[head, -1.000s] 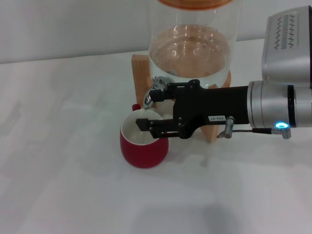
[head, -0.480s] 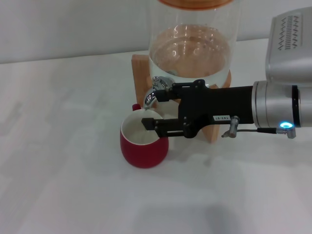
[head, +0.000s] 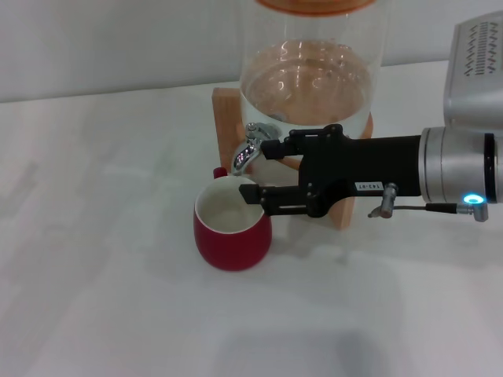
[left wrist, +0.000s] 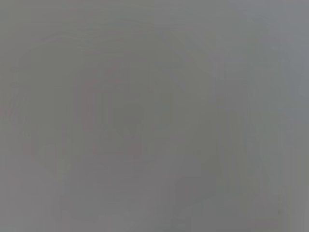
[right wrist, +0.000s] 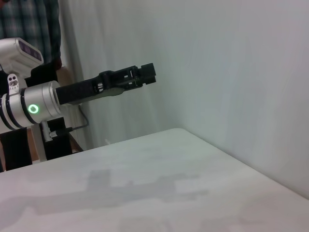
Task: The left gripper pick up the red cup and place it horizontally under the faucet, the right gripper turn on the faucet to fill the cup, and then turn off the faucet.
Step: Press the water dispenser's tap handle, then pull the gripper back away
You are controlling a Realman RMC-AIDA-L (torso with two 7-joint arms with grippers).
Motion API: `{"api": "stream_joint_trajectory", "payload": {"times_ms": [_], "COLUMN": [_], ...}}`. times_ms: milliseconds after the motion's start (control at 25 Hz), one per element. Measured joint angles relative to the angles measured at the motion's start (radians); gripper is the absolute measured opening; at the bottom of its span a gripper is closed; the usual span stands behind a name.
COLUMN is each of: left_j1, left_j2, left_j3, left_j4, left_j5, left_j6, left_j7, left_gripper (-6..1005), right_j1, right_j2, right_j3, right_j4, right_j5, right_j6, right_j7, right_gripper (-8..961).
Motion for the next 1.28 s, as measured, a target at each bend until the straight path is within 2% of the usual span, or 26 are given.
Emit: {"api": "stream_joint_trajectory", "payload": {"times_ms": [1280], "left_j1": [0.009], "left_j2": [-0.001], "left_j3": [0.005], "left_j4": [0.0], "left_j5": [0.002], "left_j6": [-0.008], "left_j7": [-0.018], "left_gripper": [779], "right_j1": [-0.011], "right_j2": [0.0], "right_j3": [0.012], "right_j4": [-0.002], "right_j5": [0.0], "right_j6": [0.0], "right_j7": [0.0], "right_gripper": [719]}}
